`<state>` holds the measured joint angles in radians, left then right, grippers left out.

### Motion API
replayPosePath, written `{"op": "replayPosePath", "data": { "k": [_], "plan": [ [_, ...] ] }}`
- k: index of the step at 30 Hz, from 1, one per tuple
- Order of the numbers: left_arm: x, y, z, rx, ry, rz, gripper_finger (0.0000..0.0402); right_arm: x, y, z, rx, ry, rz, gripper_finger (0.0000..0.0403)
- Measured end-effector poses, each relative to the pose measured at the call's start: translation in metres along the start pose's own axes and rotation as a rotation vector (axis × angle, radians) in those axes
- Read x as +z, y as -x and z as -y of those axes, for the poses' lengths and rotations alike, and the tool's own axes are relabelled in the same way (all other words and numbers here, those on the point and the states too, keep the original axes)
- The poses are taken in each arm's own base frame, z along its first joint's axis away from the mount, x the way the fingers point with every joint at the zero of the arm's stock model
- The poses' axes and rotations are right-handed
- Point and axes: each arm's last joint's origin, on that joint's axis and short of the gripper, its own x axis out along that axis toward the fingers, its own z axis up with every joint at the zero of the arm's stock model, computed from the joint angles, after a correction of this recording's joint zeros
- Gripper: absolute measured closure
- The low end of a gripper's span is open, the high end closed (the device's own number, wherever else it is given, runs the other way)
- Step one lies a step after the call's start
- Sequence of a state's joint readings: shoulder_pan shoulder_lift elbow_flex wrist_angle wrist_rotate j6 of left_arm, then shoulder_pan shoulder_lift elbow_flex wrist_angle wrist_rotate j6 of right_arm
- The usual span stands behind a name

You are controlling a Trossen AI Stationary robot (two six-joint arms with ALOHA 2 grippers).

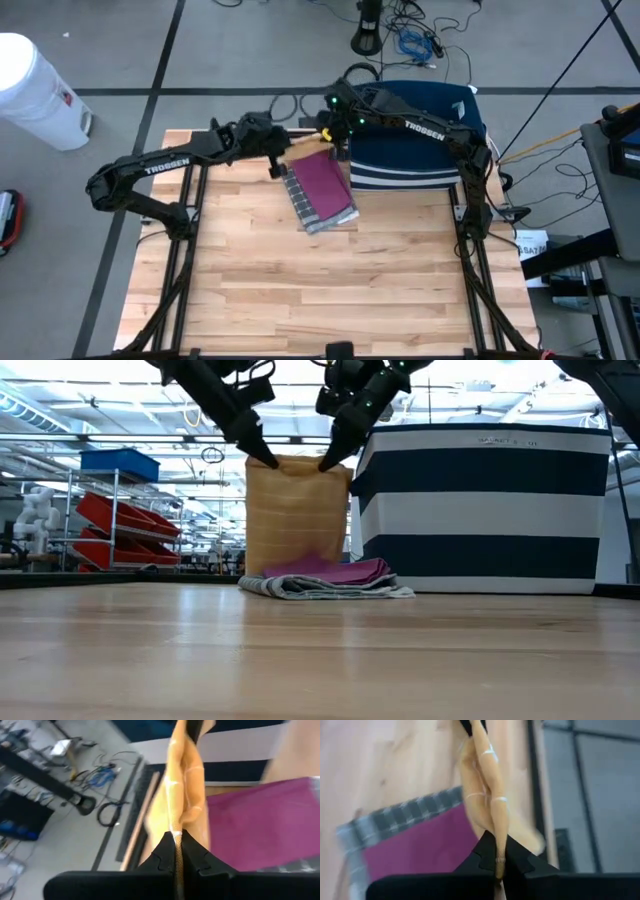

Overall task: Fold towel
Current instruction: Stack the folded orange checkered towel on top of the folded pink towel

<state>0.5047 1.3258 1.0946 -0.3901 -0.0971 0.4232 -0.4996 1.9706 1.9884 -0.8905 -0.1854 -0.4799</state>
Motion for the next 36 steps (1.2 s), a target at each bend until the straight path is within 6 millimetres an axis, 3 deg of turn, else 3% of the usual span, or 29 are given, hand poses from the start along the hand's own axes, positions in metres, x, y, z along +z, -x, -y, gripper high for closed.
{"op": "replayPosePath", "data": {
  "k": [13, 21, 27, 33, 36],
  "plan": [
    [0.005, -0.012, 0.067, -0.244, -0.089, -0.087, 0.0398, -0.018, -0.029, -0.056, 0.218, -0.023, -0.209, 0.0403],
    [-0.004, -0.05, 0.105, -0.335, -0.144, -0.196, 0.0398, -0.042, -0.056, -0.093, 0.313, -0.043, -0.321, 0.0403],
    [-0.011, -0.074, 0.133, -0.385, -0.195, -0.244, 0.0398, -0.044, -0.063, -0.114, 0.333, -0.016, -0.336, 0.0403],
    [-0.014, -0.078, 0.146, -0.412, -0.248, -0.254, 0.0398, -0.042, -0.064, -0.127, 0.345, 0.016, -0.348, 0.0397],
    [-0.02, -0.078, 0.144, -0.365, -0.269, -0.309, 0.0398, -0.043, -0.063, -0.129, 0.329, 0.03, -0.375, 0.0365]
  ]
}}
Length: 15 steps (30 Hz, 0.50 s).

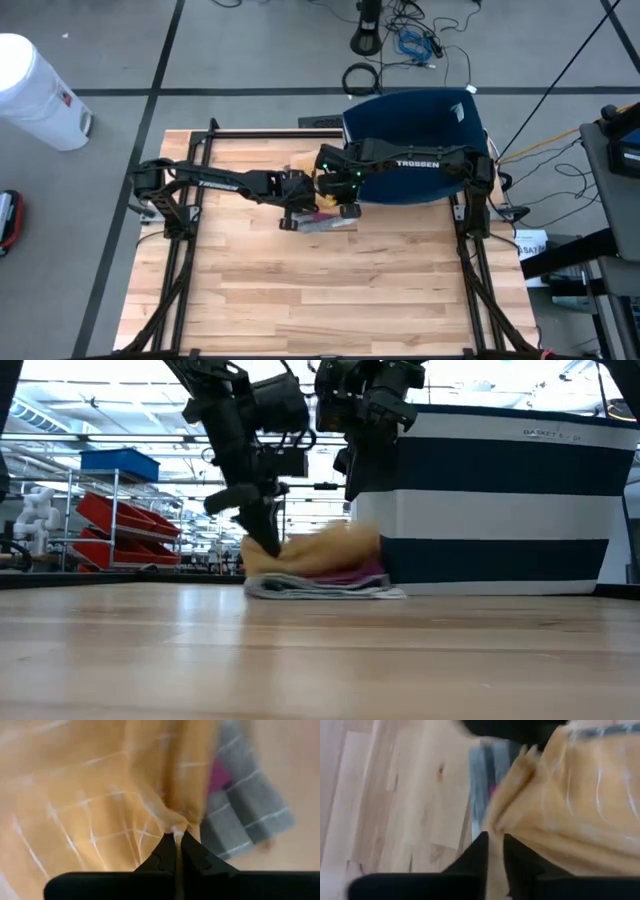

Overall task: Fold towel
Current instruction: Stack the folded orange checkered towel on top of the folded pink towel

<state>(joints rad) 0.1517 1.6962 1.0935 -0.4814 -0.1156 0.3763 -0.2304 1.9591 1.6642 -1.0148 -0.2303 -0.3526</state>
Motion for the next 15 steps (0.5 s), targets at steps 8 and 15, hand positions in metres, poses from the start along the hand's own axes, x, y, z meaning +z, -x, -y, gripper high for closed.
{"op": "replayPosePath", "data": {
  "k": [8, 15],
  "plan": [
    [-0.002, 0.0, -0.001, 0.024, -0.001, -0.018, 0.0398, -0.006, 0.022, 0.009, -0.171, -0.011, 0.005, 0.0212],
    [0.0, 0.001, 0.003, -0.072, -0.001, 0.018, 0.0398, -0.01, 0.081, -0.001, -0.426, 0.037, 0.168, 0.0175]
  ]
}}
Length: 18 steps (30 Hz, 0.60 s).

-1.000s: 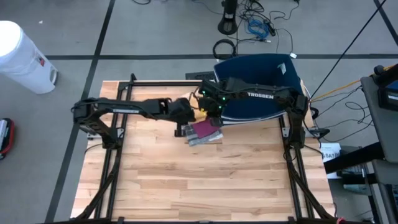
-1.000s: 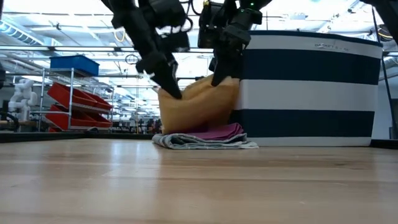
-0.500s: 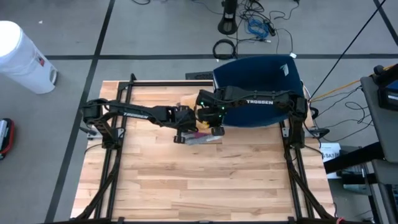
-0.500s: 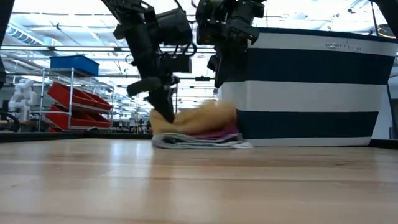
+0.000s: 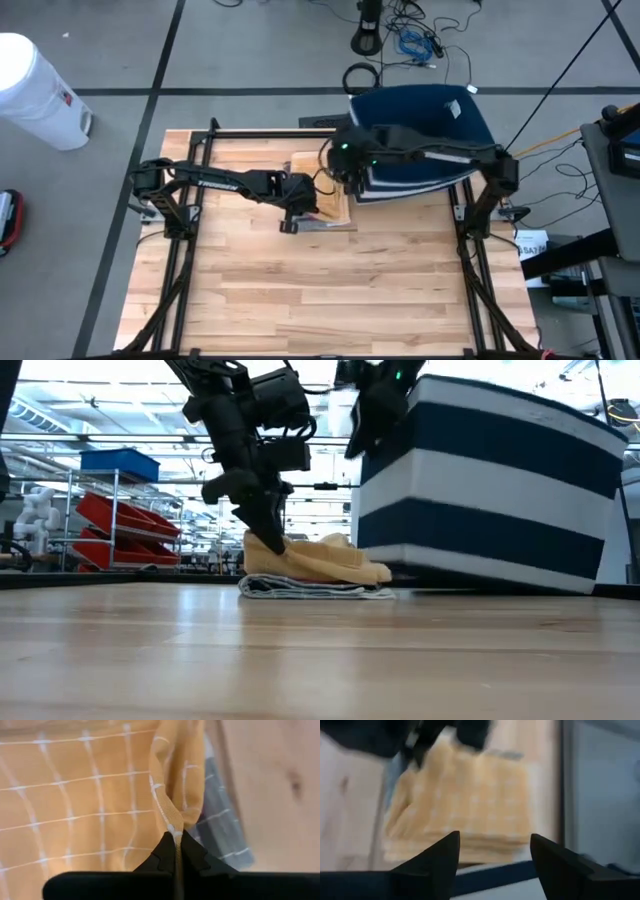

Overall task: Fold towel
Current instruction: Stack the folded orange checkered towel on top of the folded pink towel

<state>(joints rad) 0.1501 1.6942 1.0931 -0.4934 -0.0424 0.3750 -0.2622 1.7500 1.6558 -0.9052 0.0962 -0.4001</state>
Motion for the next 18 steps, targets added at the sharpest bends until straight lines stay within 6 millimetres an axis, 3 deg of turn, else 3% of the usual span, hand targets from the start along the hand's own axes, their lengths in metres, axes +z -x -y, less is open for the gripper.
{"op": "replayPosePath", "data": {
  "k": [4, 9, 14, 18],
  "plan": [
    [0.001, 0.0, 0.002, -0.074, 0.0, 0.029, 0.0376, 0.002, 0.036, 0.007, -0.111, -0.011, 0.123, 0.0185],
    [0.005, 0.001, 0.008, -0.122, -0.014, 0.062, 0.0301, -0.001, 0.074, 0.01, -0.177, -0.056, 0.251, 0.0194],
    [0.009, 0.002, 0.02, -0.146, -0.04, 0.073, 0.0232, -0.006, 0.095, 0.009, -0.184, -0.101, 0.304, 0.0194],
    [0.012, 0.002, 0.027, -0.121, -0.059, 0.066, 0.0192, -0.006, 0.097, 0.001, -0.131, -0.11, 0.301, 0.0194]
  ]
}}
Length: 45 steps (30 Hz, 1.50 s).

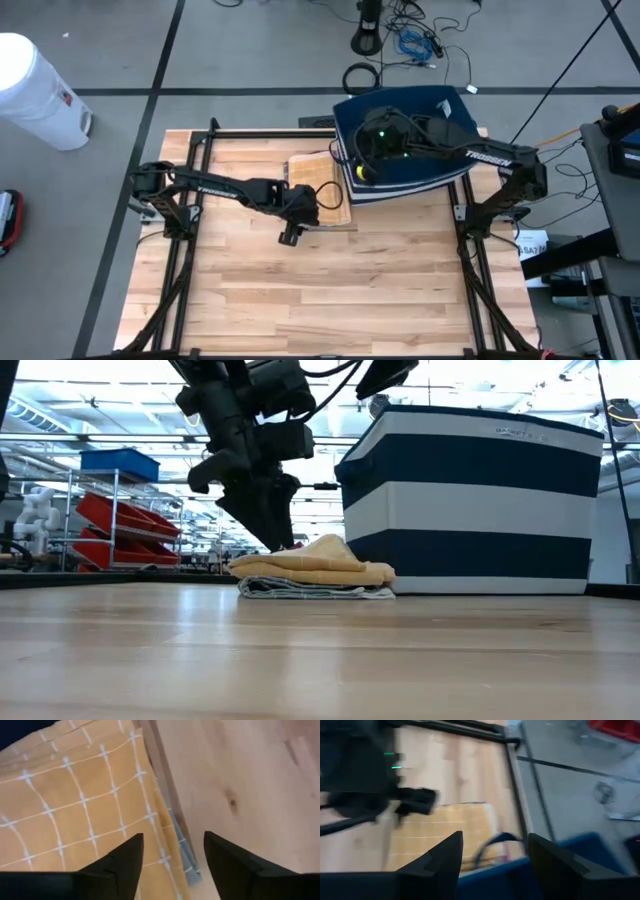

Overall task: Fold towel
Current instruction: Stack the folded orange checkered towel on top of the folded pink towel, then put the folded stacked towels into the blue laundry bin

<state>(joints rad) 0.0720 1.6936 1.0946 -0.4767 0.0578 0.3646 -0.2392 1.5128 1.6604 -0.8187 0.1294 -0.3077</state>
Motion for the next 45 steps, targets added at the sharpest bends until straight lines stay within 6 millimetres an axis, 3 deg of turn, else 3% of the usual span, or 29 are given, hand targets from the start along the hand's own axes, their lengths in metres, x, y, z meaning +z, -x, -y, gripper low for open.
{"op": "replayPosePath", "data": {
  "k": [11, 25, 31, 37, 45],
  "plan": [
    [0.002, 0.0, 0.012, 0.062, -0.018, -0.045, 0.0166, -0.003, -0.007, -0.06, 0.22, 0.071, -0.069, 0.0195],
    [0.012, 0.0, 0.052, 0.226, -0.131, -0.099, 0.0165, -0.03, -0.006, -0.141, 0.292, 0.115, -0.214, 0.0195],
    [0.015, 0.001, 0.065, 0.26, -0.11, -0.092, 0.0165, -0.058, -0.01, -0.185, 0.296, 0.118, -0.266, 0.0195],
    [0.021, 0.003, 0.089, 0.248, -0.126, -0.047, 0.0166, -0.1, -0.024, -0.225, 0.258, 0.132, -0.241, 0.0195],
    [0.033, 0.007, 0.123, 0.315, -0.181, 0.071, 0.0166, -0.143, -0.052, -0.242, 0.139, 0.138, -0.064, 0.0195]
  ]
}}
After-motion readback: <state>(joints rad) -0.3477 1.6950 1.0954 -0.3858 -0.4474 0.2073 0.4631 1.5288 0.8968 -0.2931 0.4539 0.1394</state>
